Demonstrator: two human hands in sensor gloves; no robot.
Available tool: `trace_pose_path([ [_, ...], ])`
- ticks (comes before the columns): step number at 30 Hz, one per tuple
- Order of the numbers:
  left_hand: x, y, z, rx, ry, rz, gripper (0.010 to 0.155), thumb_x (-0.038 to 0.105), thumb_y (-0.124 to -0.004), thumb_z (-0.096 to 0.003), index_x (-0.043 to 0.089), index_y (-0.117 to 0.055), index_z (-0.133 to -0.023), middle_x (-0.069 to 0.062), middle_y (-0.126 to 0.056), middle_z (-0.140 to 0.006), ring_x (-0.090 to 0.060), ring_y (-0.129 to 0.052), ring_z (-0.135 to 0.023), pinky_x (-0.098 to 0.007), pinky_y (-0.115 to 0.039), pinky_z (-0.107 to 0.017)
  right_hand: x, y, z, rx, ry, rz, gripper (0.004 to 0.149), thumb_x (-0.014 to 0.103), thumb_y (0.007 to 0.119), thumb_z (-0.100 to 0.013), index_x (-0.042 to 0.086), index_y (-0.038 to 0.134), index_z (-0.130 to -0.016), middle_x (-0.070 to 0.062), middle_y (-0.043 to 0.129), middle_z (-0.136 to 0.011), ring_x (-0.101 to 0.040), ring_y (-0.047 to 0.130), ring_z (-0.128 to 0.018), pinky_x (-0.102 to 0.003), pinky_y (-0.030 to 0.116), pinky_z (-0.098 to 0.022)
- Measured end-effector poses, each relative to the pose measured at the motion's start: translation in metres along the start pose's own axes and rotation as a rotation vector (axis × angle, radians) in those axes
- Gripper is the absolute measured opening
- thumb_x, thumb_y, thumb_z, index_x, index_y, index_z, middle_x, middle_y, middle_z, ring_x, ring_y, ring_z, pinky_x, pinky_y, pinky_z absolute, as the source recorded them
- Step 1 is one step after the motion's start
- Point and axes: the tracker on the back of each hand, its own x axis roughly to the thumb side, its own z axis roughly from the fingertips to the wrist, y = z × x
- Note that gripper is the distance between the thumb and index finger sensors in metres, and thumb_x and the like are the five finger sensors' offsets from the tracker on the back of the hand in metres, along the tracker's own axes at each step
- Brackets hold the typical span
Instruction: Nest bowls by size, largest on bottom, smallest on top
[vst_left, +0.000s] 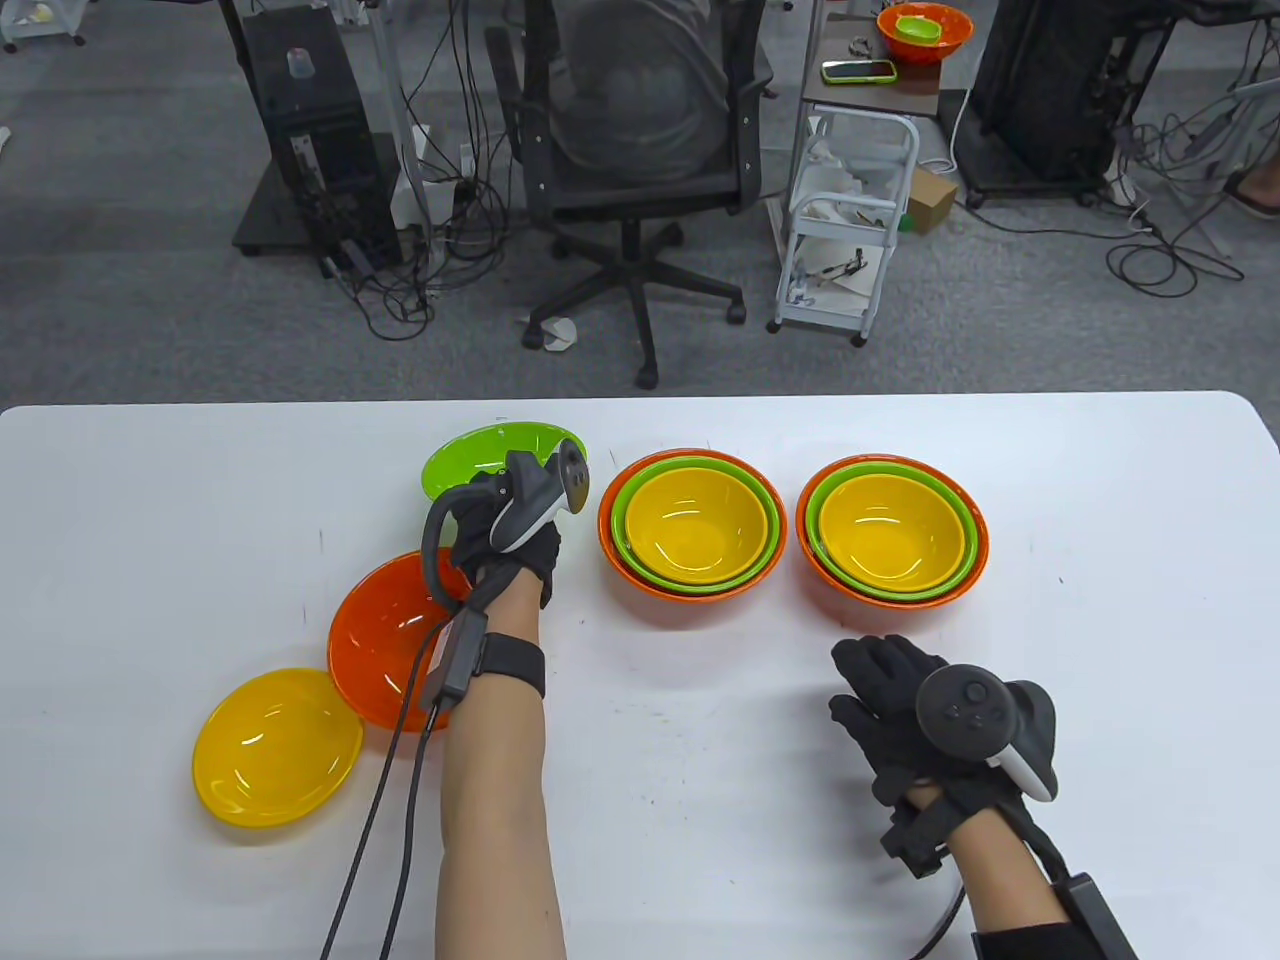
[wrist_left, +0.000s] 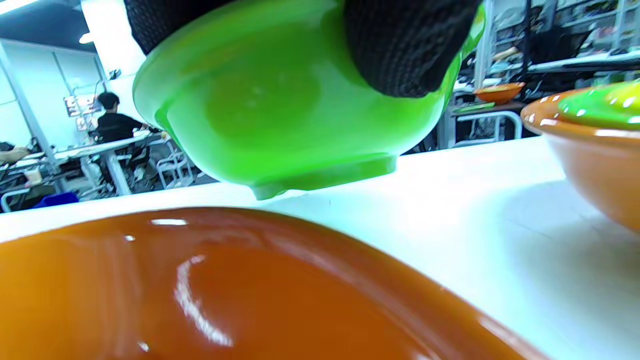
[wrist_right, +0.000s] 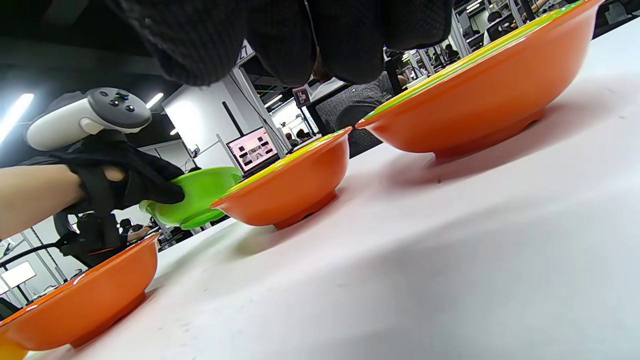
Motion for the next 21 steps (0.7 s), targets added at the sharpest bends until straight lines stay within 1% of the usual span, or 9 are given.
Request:
trace_pose_path([
  [5,-0.011,0.017,0.025,0.107,-0.04,-0.021,0.043,0.041,-0.084,-0.0469,0.032,-0.085,-0.089,0.002,-0.089,-0.084,-0.029,-0.088,-0.083,-0.054,-0.071,-0.073,-0.001,-0.001,0.0,-0.005,0.003,-0.003,0.061,0.035,0.076,-0.05,0.007,0.067,-0.102,-0.025,0.062,-0.105,-0.056,0.048,-0.098,-0.074,0.037,-0.067],
  [8,-0.021,0.028,0.047,0.166,-0.064,-0.032,0.043,0.043,-0.084,-0.0461,0.032,-0.086,-0.088,0.002,-0.09,-0.081,-0.029,-0.09,-0.08,-0.055,-0.074,-0.07,-0.002,-0.002,0.0,-0.007,0.004,-0.009,0.061,0.035,0.076,-0.05,0.007,0.067,-0.102,-0.025,0.062,-0.106,-0.056,0.049,-0.097,-0.074,0.037,-0.067],
  [9,-0.026,0.031,0.058,0.193,-0.078,-0.021,0.043,0.043,-0.085,-0.0459,0.032,-0.087,-0.087,0.001,-0.091,-0.079,-0.029,-0.09,-0.078,-0.054,-0.075,-0.069,-0.003,-0.002,-0.001,-0.007,0.005,-0.011,0.061,0.035,0.076,-0.05,0.006,0.067,-0.102,-0.025,0.063,-0.105,-0.056,0.048,-0.097,-0.074,0.037,-0.067],
  [11,-0.035,0.034,0.077,0.215,-0.089,-0.015,0.044,0.043,-0.085,-0.0459,0.032,-0.086,-0.088,0.001,-0.091,-0.079,-0.029,-0.091,-0.077,-0.055,-0.076,-0.068,-0.005,-0.003,-0.002,-0.007,0.01,-0.015,0.061,0.035,0.076,-0.05,0.007,0.067,-0.103,-0.025,0.063,-0.105,-0.056,0.048,-0.098,-0.074,0.037,-0.067],
  [14,-0.049,0.034,0.107,0.244,-0.105,-0.002,0.044,0.042,-0.085,-0.046,0.032,-0.086,-0.089,0.001,-0.091,-0.077,-0.029,-0.091,-0.076,-0.054,-0.077,-0.067,-0.008,-0.003,-0.002,-0.015,0.025,-0.021,0.061,0.035,0.076,-0.05,0.006,0.067,-0.103,-0.025,0.063,-0.105,-0.057,0.048,-0.098,-0.074,0.037,-0.067],
  [15,-0.052,0.033,0.113,0.249,-0.108,0.004,0.044,0.042,-0.085,-0.046,0.032,-0.086,-0.089,0.001,-0.091,-0.077,-0.029,-0.091,-0.076,-0.054,-0.078,-0.066,-0.009,-0.003,-0.002,-0.015,0.028,-0.022,0.061,0.035,0.076,-0.05,0.006,0.067,-0.102,-0.025,0.063,-0.105,-0.057,0.048,-0.097,-0.074,0.036,-0.067],
  [17,-0.062,0.028,0.132,0.253,-0.114,0.021,0.045,0.042,-0.086,-0.0461,0.032,-0.086,-0.09,0.001,-0.091,-0.077,-0.029,-0.091,-0.076,-0.054,-0.078,-0.066,-0.01,-0.002,-0.003,-0.007,0.035,-0.019,0.061,0.035,0.076,-0.05,0.006,0.067,-0.103,-0.025,0.062,-0.105,-0.057,0.048,-0.097,-0.075,0.036,-0.067],
  [21,-0.073,0.016,0.157,0.25,-0.109,0.047,0.045,0.042,-0.086,-0.0461,0.032,-0.086,-0.09,0.001,-0.091,-0.076,-0.029,-0.091,-0.075,-0.053,-0.078,-0.065,-0.01,-0.001,-0.003,-0.006,0.04,-0.011,0.061,0.035,0.076,-0.05,0.006,0.067,-0.103,-0.026,0.062,-0.105,-0.057,0.048,-0.098,-0.075,0.036,-0.067],
])
